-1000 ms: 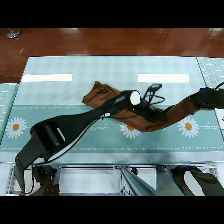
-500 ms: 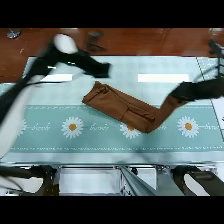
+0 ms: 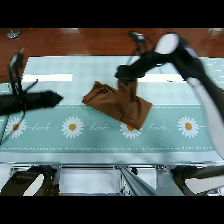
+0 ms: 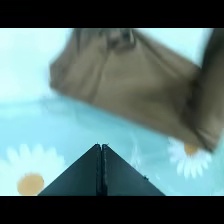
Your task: Fold the shirts.
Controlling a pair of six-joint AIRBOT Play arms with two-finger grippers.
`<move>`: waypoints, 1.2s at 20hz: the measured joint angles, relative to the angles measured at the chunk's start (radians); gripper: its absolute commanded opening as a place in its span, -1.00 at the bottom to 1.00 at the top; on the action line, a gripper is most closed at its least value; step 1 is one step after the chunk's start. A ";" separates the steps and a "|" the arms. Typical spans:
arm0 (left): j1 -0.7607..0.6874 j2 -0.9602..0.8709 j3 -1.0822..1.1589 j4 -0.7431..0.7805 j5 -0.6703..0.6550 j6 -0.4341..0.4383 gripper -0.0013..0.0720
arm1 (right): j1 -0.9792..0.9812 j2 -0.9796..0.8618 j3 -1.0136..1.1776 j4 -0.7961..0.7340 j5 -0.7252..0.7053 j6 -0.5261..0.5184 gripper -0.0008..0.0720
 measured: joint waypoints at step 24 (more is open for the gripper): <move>-0.008 0.080 -0.232 -0.083 0.212 -0.024 -0.90 | -0.486 0.610 -1.044 0.228 -0.306 -0.007 0.71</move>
